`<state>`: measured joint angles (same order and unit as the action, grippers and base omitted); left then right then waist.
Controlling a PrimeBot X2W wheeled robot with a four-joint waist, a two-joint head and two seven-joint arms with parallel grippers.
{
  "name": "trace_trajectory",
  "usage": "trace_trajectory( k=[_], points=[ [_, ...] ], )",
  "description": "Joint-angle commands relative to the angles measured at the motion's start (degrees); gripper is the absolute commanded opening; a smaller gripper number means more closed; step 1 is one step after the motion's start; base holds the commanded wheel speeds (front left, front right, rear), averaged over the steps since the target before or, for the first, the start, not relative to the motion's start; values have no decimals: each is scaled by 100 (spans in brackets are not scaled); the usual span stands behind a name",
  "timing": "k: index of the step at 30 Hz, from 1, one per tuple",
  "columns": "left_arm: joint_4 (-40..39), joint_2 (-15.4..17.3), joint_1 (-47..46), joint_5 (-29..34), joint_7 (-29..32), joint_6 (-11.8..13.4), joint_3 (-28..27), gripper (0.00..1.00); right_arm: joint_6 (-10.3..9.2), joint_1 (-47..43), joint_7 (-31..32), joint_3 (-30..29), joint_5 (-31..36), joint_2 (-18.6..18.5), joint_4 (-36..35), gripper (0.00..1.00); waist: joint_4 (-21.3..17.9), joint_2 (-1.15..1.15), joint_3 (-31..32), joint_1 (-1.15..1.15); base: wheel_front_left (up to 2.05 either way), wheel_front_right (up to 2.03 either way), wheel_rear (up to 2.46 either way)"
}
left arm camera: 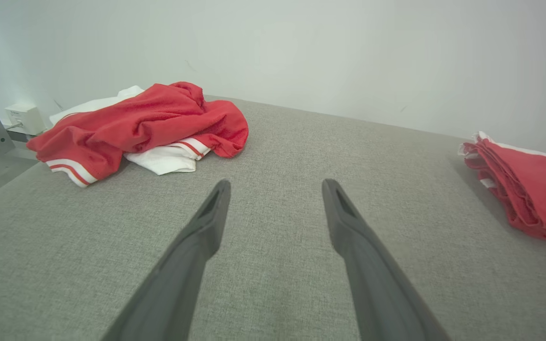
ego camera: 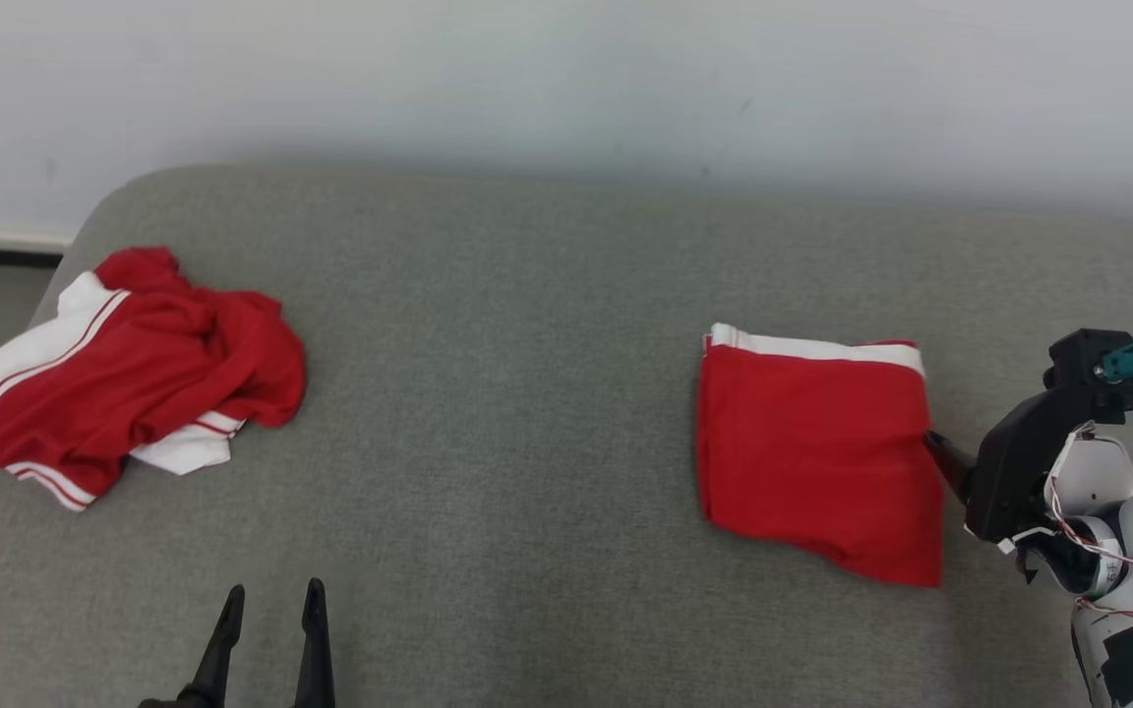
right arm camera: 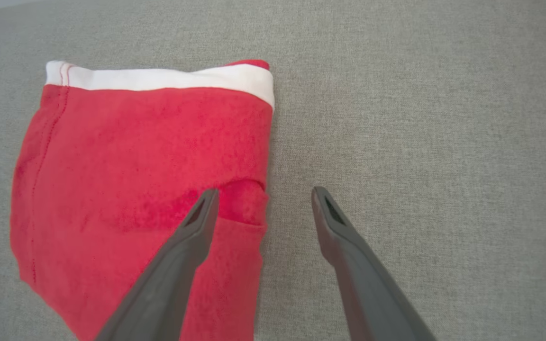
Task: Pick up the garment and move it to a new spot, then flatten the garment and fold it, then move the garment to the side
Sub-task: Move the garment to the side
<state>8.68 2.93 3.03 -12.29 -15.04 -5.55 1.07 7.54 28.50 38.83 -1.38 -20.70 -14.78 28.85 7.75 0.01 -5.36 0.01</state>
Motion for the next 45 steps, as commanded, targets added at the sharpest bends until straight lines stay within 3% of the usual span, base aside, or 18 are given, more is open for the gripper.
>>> trace_trajectory(
  k=[1, 14, 15, 16, 17, 18, 25, 35, 45],
  points=[
    [-15, -7, -101, -24, -20, 7, 27, 100, -12, 50, 92, -93, 85, 54, 23, 100, 307, -1, -322, -1, 0, 0, 0],
    [-42, -7, -248, -90, -20, 57, 203, 100, -13, -154, 890, -611, 543, 482, 130, 100, 413, -1, -621, -1, 0, 0, 0],
    [-42, -7, -261, -87, -20, 57, 217, 100, -12, -188, 958, -603, 546, 523, 125, 53, 402, -1, -632, -1, 0, 0, 0],
    [-41, -7, -273, -79, -20, 53, 228, 100, -12, -214, 1000, -596, 548, 555, 98, 40, 387, -1, -642, -1, 0, 0, 0],
    [-43, -7, -283, -72, -20, 49, 232, 100, -12, -233, 1023, -585, 565, 556, 60, 14, 367, -1, -652, -1, 0, 0, 0],
    [-49, -7, -285, -69, -20, 47, 225, 100, -13, -239, 1052, -544, 568, 546, 15, 0, 341, -1, -662, -1, 0, 0, 0],
    [-136, -7, -301, -39, -20, 36, 188, 100, -14, -96, 1011, -133, 593, 229, -434, 0, -42, -1, -758, -1, 0, 0, 0],
    [-480, -5, -592, 151, -20, -42, 244, 100, -14, 255, 570, 872, 609, -482, -876, 0, -1142, -1, -1172, -1, 0, 0, 0],
    [-861, 55, -958, 507, -19, -171, 386, 100, -14, 751, -596, 1196, 987, -1177, -515, 0, -2089, -1, -1695, -1, 0, 0, 0]
  ],
)
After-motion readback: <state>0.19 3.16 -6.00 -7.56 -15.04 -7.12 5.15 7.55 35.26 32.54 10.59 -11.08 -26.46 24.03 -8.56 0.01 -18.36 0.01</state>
